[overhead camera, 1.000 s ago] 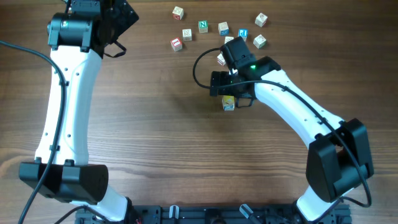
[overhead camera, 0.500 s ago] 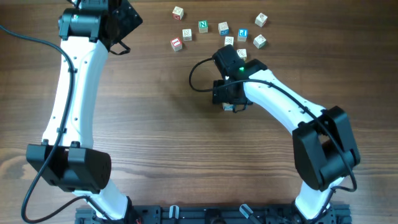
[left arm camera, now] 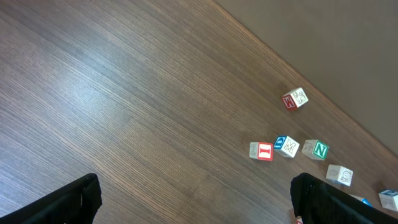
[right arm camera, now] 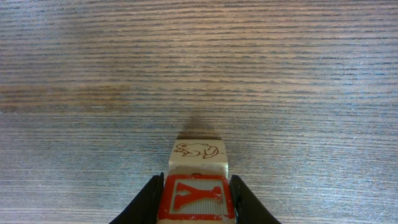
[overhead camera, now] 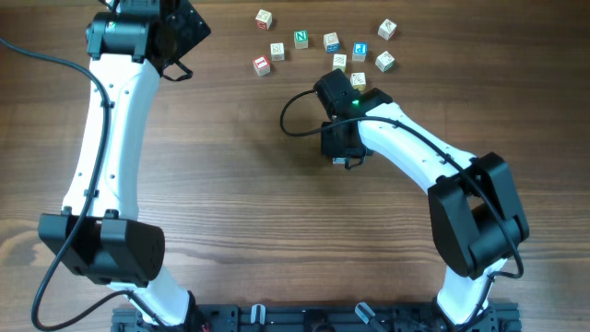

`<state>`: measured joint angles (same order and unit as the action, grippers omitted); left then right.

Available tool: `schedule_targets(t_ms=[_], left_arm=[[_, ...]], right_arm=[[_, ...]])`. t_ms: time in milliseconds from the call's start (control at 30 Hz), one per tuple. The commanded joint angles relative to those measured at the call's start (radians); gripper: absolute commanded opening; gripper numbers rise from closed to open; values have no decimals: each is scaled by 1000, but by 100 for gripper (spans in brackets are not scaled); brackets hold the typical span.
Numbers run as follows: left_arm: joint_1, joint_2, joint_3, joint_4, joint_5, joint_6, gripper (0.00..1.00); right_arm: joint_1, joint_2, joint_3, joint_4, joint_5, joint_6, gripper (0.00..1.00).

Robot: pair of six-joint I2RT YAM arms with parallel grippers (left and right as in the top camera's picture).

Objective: Form a tower

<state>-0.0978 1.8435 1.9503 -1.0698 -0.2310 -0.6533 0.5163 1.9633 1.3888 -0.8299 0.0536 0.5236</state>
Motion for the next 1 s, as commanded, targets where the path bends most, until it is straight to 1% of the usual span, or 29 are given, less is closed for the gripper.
schedule_targets(t_ms=[0, 167, 267, 333, 400, 567, 967], left_arm=[[6, 6, 4, 3, -13, -6, 100], [6, 6, 4, 3, -13, -6, 100], [6, 6, 4, 3, -14, -6, 99], [6, 6, 4, 3, -13, -6, 100], [6, 6, 4, 3, -13, -6, 100], [6, 6, 4, 2, -13, -6, 100], [6, 6, 4, 2, -13, -6, 100]], right_arm=[[2, 7, 14, -17, -27, 3, 14], [0, 4, 87, -72, -27, 0, 11], [0, 3, 87, -72, -25, -1, 10], [0, 3, 87, -68, -9, -25, 9], [0, 3, 86, -68, 27, -26, 8], [0, 6, 82, -42, 27, -26, 5], [-9, 37, 75, -46, 26, -50, 4]])
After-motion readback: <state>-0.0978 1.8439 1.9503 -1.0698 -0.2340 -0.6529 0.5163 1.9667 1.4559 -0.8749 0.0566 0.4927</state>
